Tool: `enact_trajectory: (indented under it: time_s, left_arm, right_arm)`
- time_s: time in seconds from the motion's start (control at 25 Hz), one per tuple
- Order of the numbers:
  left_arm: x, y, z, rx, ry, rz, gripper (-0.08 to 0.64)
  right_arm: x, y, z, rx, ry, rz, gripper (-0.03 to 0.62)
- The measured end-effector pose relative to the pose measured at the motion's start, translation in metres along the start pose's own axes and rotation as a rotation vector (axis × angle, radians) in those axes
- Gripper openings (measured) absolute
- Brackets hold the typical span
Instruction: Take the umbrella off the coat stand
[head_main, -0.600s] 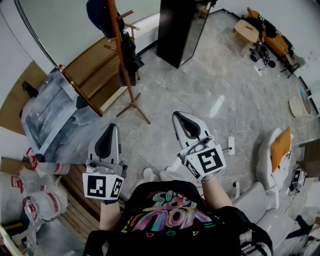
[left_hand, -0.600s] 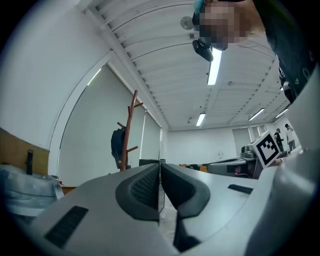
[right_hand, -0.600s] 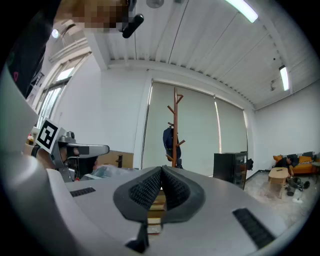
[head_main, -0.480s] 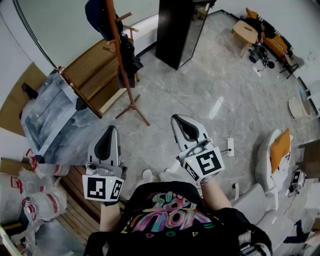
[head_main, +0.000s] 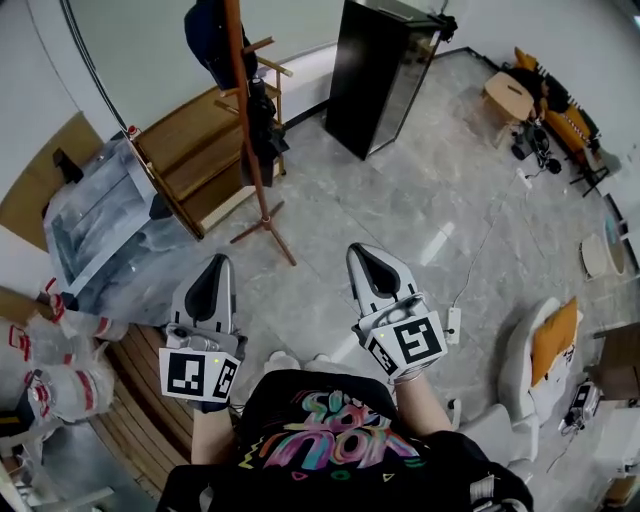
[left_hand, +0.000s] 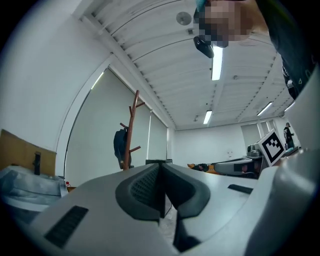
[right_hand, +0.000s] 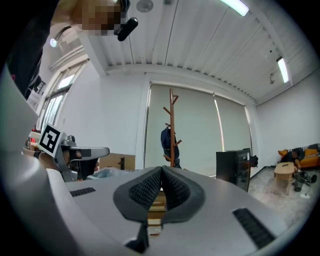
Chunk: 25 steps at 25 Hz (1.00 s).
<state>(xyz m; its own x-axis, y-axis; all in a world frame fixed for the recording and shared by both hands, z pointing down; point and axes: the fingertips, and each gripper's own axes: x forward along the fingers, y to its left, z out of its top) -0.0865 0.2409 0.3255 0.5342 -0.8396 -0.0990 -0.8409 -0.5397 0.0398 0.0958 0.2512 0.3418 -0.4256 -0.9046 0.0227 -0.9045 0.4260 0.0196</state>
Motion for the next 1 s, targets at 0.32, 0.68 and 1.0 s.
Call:
enact_trajectory:
  time_s: [0.32, 0.68, 1.0]
  left_arm:
    - [0.012, -0.014, -0.009, 0.016, 0.01, 0.077, 0.032]
    - [0.083, 0.039, -0.038, 0.0, 0.026, 0.075, 0.032]
    - [0.198, 0.127, -0.026, 0.03, 0.021, 0.011, 0.032]
  right_arm:
    - [-0.006, -0.041, -0.006, 0.039, -0.019, 0.037, 0.015]
    - [0.078, -0.078, -0.027, 0.046, 0.005, 0.036, 0.015]
    - [0.215, -0.113, -0.009, 0.043, -0.005, 0.007, 0.015]
